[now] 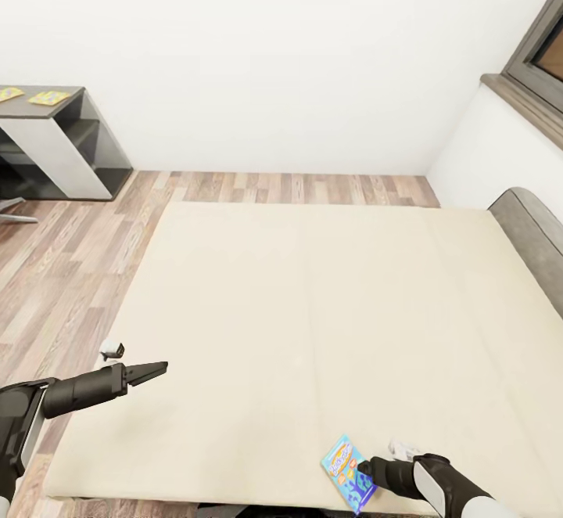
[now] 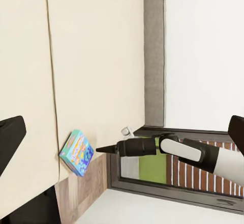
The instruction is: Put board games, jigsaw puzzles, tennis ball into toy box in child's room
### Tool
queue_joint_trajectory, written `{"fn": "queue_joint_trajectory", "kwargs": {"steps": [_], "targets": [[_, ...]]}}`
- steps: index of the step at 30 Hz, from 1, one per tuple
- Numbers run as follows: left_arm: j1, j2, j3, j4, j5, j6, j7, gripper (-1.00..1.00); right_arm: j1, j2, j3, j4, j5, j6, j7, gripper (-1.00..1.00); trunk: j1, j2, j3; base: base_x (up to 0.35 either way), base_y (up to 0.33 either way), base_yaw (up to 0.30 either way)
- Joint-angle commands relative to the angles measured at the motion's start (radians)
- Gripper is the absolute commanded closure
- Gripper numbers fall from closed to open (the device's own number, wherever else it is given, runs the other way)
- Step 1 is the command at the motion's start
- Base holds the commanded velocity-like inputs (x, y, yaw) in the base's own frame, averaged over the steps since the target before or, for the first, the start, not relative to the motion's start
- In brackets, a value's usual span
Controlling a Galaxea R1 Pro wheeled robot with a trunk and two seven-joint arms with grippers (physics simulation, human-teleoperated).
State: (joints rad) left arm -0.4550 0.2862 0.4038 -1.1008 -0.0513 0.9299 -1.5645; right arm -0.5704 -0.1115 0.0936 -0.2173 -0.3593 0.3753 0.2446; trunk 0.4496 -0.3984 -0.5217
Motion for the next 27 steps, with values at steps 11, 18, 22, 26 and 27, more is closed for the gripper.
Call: {"fn": "queue_joint_trajectory", "kwargs": {"steps": [11, 18, 22, 26, 27], "targets": [[-0.001, -0.001, 0.000, -0.001, -0.005, 0.010, -0.006, -1.00, 0.000, -0.002, 0.004, -0.002, -0.007, -0.002, 0.072, -1.00, 0.000, -0.002, -0.018, 0.000, 0.000, 0.000], [-0.001, -0.001, 0.000, -0.001, -0.005, 0.010, -0.006, -1.00, 0.000, -0.002, 0.003, -0.002, -0.008, -0.002, 0.081, -1.00, 0.000, -0.002, -0.021, 0.000, 0.000, 0.000], [-0.001, -0.001, 0.000, -0.001, -0.005, 0.010, -0.006, -1.00, 0.000, -0.002, 0.002, -0.002, -0.010, -0.002, 0.084, -1.00, 0.000, -0.002, -0.022, 0.000, 0.000, 0.000], [-0.001, -0.001, 0.000, -0.001, -0.005, 0.010, -0.006, -1.00, 0.000, -0.002, 0.001, -0.002, -0.011, -0.003, 0.085, -1.00, 0.000, -0.002, -0.022, 0.000, 0.000, 0.000], [-0.001, -0.001, 0.000, -0.001, -0.005, 0.009, -0.006, -1.00, 0.000, -0.002, 0.001, -0.002, -0.011, -0.003, 0.085, -1.00, 0.000, -0.002, -0.022, 0.000, 0.000, 0.000]]}}
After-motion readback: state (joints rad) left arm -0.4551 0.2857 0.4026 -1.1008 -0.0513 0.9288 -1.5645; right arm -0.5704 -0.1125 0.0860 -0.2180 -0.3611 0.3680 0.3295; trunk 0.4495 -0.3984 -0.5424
